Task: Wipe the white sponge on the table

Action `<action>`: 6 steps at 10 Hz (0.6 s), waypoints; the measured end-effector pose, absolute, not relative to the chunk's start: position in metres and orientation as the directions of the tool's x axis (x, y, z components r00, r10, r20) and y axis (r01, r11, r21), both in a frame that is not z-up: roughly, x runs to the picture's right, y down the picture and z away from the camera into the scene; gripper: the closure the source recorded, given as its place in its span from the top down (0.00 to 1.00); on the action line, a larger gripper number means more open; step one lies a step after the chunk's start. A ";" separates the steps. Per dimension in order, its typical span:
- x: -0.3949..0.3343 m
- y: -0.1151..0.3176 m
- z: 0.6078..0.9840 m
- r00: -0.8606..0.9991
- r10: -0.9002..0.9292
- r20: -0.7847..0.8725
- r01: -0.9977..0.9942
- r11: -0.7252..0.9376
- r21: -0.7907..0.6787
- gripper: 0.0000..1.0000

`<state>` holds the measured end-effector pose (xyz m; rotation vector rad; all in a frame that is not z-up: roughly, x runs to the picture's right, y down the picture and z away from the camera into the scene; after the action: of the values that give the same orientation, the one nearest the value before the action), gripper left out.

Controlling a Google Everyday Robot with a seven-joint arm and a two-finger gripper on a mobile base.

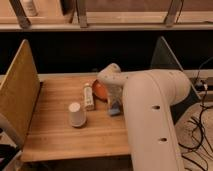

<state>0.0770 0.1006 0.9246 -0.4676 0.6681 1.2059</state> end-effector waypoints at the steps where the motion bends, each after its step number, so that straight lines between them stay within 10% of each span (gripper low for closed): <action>1: 0.070 0.104 0.928 0.215 0.684 -0.697 -0.952 0.306 0.007 0.08; 6: 0.047 0.151 0.899 0.293 0.596 -0.747 -0.935 0.343 -0.092 0.08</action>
<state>0.0474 0.1506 0.8991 -0.5886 0.6825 1.1015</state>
